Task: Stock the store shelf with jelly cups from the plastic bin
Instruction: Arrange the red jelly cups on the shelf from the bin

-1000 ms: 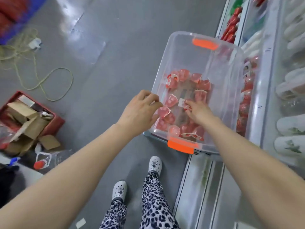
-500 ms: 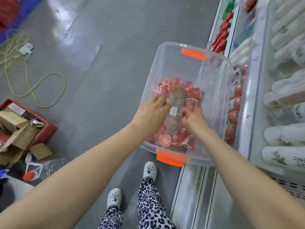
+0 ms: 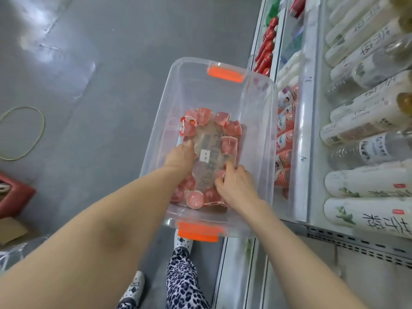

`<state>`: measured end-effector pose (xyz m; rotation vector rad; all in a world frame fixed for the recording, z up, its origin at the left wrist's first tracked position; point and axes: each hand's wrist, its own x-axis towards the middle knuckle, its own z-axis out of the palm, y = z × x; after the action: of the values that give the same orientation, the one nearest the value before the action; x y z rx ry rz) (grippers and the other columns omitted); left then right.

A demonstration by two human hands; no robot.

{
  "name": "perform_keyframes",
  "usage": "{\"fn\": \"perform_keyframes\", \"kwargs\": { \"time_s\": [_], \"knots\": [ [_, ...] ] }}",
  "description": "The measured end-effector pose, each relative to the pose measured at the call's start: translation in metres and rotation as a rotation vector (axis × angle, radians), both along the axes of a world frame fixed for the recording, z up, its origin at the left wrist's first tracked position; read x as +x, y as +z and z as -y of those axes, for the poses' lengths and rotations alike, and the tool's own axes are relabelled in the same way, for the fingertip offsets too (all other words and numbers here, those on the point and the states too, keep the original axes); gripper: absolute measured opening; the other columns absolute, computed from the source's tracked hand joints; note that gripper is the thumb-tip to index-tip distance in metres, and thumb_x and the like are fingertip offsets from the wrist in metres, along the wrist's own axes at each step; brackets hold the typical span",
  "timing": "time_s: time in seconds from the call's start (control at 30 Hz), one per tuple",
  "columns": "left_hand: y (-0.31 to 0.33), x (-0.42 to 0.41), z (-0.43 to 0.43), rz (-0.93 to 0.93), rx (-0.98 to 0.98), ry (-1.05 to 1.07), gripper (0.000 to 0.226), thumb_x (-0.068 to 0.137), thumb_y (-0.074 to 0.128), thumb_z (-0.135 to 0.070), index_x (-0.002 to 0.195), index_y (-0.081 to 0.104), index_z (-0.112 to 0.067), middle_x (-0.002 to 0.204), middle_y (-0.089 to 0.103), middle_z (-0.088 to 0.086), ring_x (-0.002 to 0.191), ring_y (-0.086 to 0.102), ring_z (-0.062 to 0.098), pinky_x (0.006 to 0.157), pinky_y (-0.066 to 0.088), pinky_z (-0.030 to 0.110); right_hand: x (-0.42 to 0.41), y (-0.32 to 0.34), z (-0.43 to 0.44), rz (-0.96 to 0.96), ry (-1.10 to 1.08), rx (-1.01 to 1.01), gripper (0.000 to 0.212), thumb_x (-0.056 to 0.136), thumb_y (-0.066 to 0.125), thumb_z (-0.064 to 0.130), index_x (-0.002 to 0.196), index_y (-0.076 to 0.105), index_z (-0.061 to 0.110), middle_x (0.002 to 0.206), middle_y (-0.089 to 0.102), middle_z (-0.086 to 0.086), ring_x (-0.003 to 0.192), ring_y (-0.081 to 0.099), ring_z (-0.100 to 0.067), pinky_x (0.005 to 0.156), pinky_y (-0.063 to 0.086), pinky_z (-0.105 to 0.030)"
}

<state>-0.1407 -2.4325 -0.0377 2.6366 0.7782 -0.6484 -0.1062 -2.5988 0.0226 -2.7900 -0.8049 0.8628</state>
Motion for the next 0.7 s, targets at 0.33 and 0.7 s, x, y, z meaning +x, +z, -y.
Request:
{"fn": "perform_keyframes", "kwargs": {
  "time_s": [0.33,0.7],
  "knots": [
    [0.066,-0.016,0.008,0.332,-0.301,0.114,0.047,0.094,0.053,-0.017,0.133,0.031,-0.004,0.13,0.049,0.02,0.103,0.057,0.038,0.08,0.045,0.041,-0.016,0.056,0.011,0.174,-0.085,0.213,0.045,0.085,0.059,0.025,0.125,0.043,0.014,0.115,0.047,-0.008,0.103,0.052,-0.025,0.09,0.044,-0.034],
    [0.162,-0.127,0.036,0.586,-0.306,-0.172,0.057,0.076,0.065,-0.025,0.13,0.049,-0.022,0.123,0.056,0.004,0.104,0.058,0.026,0.079,0.045,0.031,-0.132,0.142,0.093,0.459,-0.363,0.392,0.052,0.082,0.054,0.031,0.132,0.047,0.02,0.107,0.056,-0.006,0.101,0.052,-0.026,0.087,0.042,-0.037]
  ]
}}
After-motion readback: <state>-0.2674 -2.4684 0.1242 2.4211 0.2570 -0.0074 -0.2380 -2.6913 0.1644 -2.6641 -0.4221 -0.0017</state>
